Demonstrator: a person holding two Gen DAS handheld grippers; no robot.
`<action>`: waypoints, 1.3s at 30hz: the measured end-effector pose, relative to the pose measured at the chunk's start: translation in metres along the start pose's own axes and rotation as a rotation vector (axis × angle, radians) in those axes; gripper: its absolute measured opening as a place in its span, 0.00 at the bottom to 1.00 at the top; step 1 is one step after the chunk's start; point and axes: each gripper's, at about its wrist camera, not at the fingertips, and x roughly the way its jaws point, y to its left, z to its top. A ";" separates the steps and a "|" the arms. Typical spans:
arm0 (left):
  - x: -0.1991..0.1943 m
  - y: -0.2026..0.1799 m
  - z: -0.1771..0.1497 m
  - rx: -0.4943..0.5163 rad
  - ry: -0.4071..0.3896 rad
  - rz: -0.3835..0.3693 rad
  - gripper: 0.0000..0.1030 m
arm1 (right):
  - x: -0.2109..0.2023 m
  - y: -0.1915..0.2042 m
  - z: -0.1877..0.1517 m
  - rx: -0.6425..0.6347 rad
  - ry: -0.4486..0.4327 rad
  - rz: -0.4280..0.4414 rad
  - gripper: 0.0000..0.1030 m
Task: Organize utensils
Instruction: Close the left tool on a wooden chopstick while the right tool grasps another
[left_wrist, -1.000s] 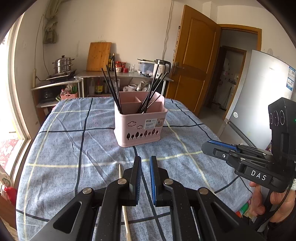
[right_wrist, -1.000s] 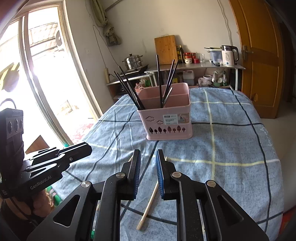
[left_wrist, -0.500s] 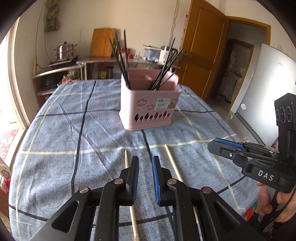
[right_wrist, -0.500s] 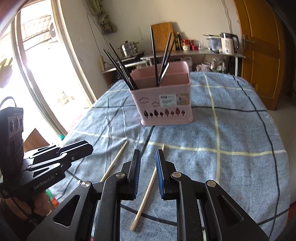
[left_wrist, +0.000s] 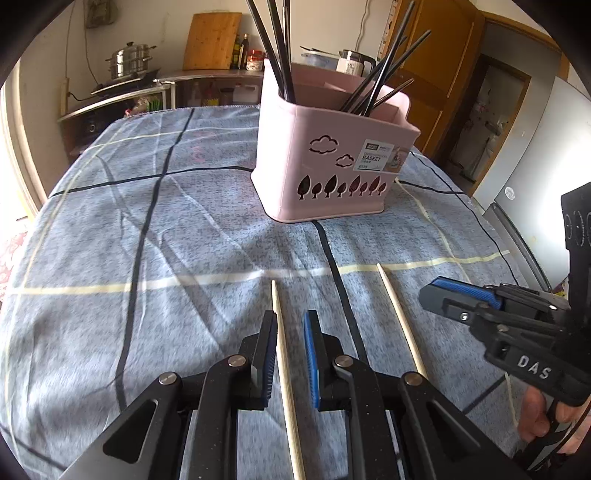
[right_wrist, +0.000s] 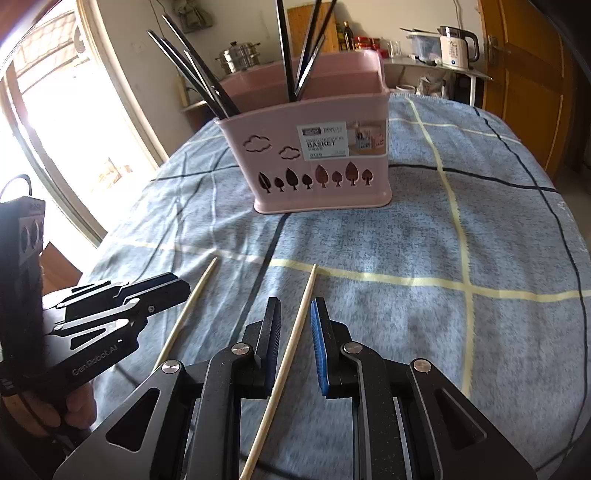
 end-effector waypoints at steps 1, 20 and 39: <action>0.005 0.001 0.002 0.002 0.009 0.003 0.13 | 0.004 -0.001 0.002 0.002 0.006 -0.005 0.17; 0.037 -0.016 0.013 0.083 0.060 0.075 0.13 | 0.046 0.001 0.020 -0.014 0.082 -0.050 0.16; 0.000 -0.007 0.031 -0.017 -0.003 0.024 0.04 | 0.016 0.002 0.033 -0.014 0.024 -0.013 0.05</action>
